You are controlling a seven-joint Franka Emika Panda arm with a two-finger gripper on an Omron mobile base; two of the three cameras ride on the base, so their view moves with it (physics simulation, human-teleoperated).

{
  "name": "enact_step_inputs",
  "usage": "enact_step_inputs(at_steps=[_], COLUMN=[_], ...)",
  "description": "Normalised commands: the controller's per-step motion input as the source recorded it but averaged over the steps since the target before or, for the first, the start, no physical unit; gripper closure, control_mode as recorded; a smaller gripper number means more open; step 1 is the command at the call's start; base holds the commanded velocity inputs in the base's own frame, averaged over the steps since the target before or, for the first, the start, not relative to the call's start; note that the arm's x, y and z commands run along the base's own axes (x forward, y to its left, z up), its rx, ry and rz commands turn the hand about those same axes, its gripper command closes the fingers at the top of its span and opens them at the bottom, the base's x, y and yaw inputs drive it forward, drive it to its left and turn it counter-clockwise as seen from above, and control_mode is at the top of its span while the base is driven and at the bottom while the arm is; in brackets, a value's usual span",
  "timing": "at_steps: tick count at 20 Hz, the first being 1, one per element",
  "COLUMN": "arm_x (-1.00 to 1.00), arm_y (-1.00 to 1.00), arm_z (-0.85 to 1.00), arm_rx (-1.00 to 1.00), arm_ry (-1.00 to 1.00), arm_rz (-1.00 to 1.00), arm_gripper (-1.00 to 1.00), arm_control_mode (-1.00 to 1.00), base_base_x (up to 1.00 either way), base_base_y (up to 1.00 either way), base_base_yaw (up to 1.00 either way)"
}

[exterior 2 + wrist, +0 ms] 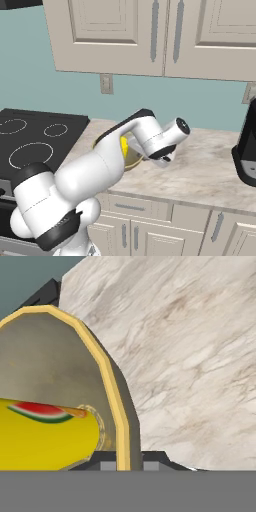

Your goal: Place the cup inside the bowl on the dining table and move the bowl to any counter.

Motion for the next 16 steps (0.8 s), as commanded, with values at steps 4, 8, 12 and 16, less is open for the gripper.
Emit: enact_step_inputs(at_steps=[4,8,12,16], arm_x=[0.01,0.08,0.12,0.15], arm_y=[-0.16,-0.03,0.00,0.00], arm_z=[-0.23,-0.06,0.00,0.00], arm_rx=[-0.01,-0.03,-0.06,-0.06], arm_ry=[0.00,0.03,0.11,0.12], arm_rz=[-0.09,-0.08,-0.08,-0.08], arm_gripper=[1.00,1.00,1.00,1.00], arm_control_mode=[-1.00,-1.00,-1.00,-1.00], base_base_x=[0.00,0.00,0.00,0.00], base_base_y=[0.00,0.00,0.00,0.00], base_base_yaw=[0.00,0.00,0.00,0.00])
